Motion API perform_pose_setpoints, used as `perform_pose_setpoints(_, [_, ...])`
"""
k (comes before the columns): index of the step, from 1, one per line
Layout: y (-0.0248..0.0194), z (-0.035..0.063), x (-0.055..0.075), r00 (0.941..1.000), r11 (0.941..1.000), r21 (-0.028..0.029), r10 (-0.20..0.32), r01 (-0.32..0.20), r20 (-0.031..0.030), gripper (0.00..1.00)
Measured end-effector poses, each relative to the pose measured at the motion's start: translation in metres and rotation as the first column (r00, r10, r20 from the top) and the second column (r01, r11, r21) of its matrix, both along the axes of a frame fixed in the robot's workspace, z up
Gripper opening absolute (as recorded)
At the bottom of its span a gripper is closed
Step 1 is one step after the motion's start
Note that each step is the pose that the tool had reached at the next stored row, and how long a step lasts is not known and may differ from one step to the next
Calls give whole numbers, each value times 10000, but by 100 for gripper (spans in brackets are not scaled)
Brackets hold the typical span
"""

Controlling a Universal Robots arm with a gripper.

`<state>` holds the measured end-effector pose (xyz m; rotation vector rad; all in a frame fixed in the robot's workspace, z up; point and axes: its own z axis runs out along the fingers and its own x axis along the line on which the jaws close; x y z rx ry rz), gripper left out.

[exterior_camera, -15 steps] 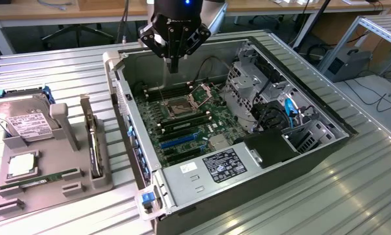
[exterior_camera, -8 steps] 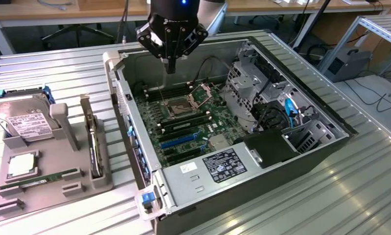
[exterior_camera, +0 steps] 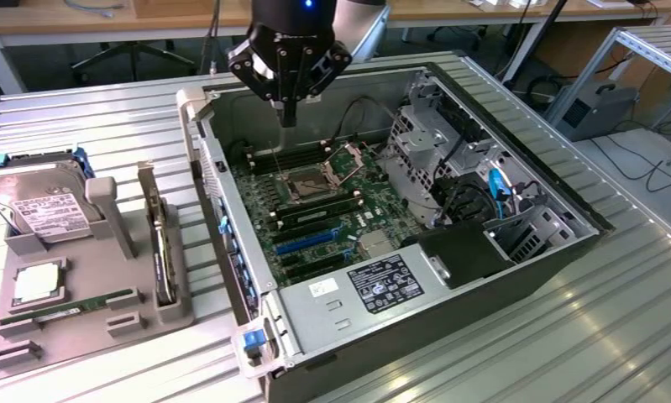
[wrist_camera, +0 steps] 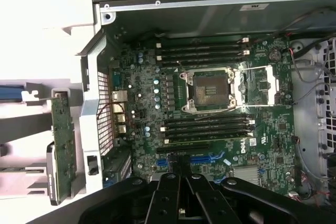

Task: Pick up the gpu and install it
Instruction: 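Reach for the gpu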

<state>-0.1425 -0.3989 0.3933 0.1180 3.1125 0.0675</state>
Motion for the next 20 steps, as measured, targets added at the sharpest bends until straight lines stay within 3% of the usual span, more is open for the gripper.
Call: perform_pose_setpoints(20, [0,0,-129,10000,10000,1,0,0,1,11])
